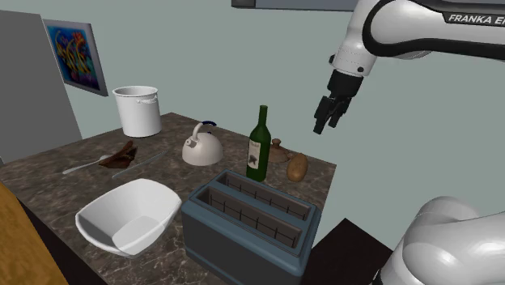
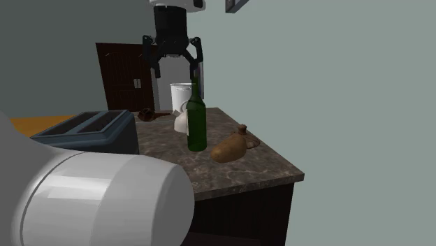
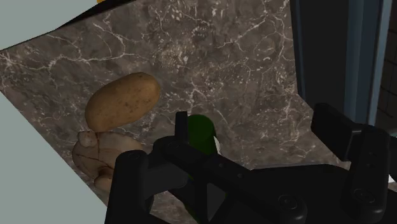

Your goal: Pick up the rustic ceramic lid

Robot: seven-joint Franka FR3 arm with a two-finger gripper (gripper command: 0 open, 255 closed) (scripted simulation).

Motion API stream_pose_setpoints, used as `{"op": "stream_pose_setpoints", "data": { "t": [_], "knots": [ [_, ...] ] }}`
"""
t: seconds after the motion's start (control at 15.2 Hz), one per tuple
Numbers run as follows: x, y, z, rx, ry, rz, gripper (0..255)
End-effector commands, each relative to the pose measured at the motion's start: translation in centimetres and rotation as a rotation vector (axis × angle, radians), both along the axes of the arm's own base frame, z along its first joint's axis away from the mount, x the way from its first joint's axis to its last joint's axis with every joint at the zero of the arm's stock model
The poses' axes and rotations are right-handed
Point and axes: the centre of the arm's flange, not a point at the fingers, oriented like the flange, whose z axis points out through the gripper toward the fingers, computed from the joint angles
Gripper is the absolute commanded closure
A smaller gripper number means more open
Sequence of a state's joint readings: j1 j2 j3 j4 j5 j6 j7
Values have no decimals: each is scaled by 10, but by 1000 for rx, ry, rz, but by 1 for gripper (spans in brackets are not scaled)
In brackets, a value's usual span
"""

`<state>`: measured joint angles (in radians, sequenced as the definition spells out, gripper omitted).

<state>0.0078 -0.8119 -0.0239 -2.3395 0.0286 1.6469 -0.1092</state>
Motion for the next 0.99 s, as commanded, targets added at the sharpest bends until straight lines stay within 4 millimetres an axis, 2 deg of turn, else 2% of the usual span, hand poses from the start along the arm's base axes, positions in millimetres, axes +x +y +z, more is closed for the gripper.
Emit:
{"op": "stream_pose_setpoints", "data": {
  "t": [0.0, 0.92],
  "knots": [
    [0, 0, 0, 0, 0, 0, 0],
    [131, -74, -96, -38, -39, -5, 0]
  ]
}}
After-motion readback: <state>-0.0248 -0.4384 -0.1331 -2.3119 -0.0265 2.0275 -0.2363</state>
